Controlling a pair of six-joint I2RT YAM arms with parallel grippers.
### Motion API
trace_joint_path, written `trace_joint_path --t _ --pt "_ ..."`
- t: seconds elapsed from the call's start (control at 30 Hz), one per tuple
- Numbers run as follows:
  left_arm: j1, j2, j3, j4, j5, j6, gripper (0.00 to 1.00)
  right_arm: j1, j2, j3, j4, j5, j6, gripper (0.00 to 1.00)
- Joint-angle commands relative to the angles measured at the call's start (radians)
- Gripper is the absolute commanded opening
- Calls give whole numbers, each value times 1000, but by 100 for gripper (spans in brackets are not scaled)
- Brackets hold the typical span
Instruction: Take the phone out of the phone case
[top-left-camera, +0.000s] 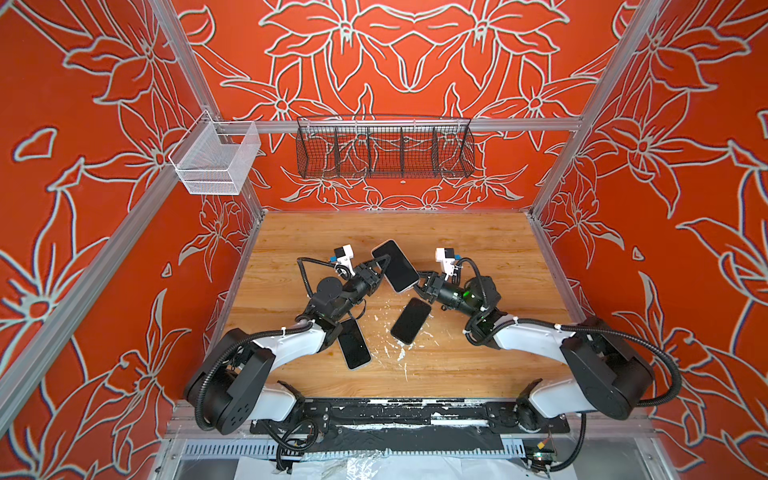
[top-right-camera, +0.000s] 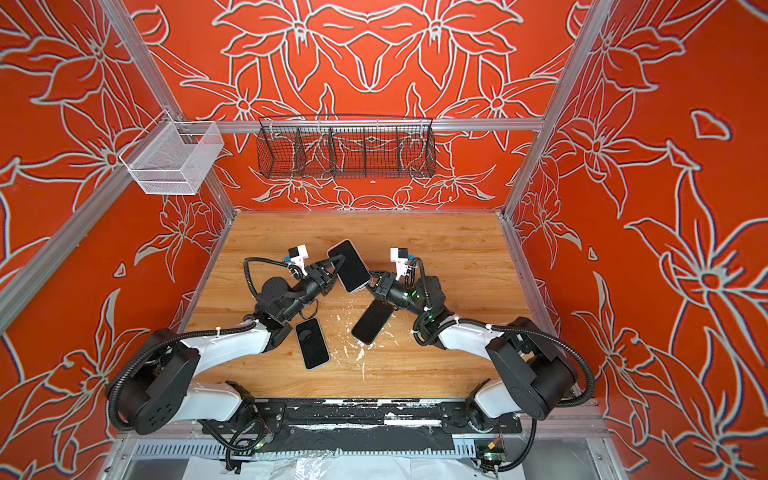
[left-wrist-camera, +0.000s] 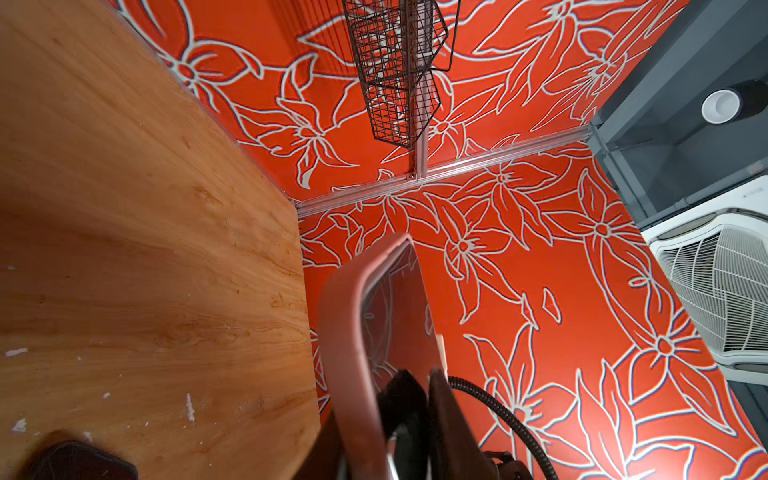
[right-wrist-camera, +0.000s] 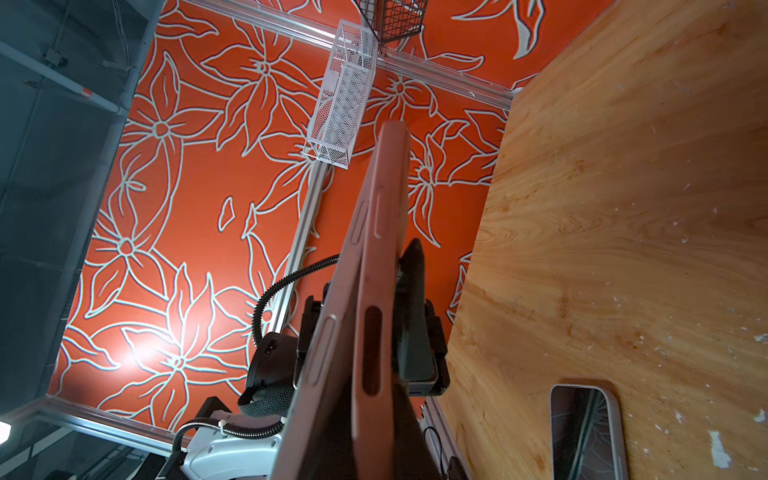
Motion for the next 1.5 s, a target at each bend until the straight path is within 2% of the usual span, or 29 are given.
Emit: trace_joint_path --t 0.0,0.37,0.77,1.13,1.47 --pt "-9 -8 9 -5 29 29 28 11 -43 -1 89 34 45 5" --pt "-9 -40 13 -43 33 43 47 11 -5 -21 123 50 49 3" --pt "-9 -140 33 -180 21 100 67 11 53 -28 159 57 47 3" --pt "-9 -154 33 -228 22 112 90 11 96 -20 228 67 82 2" --pt "-9 -177 26 -257 20 116 99 11 122 -13 262 67 95 2"
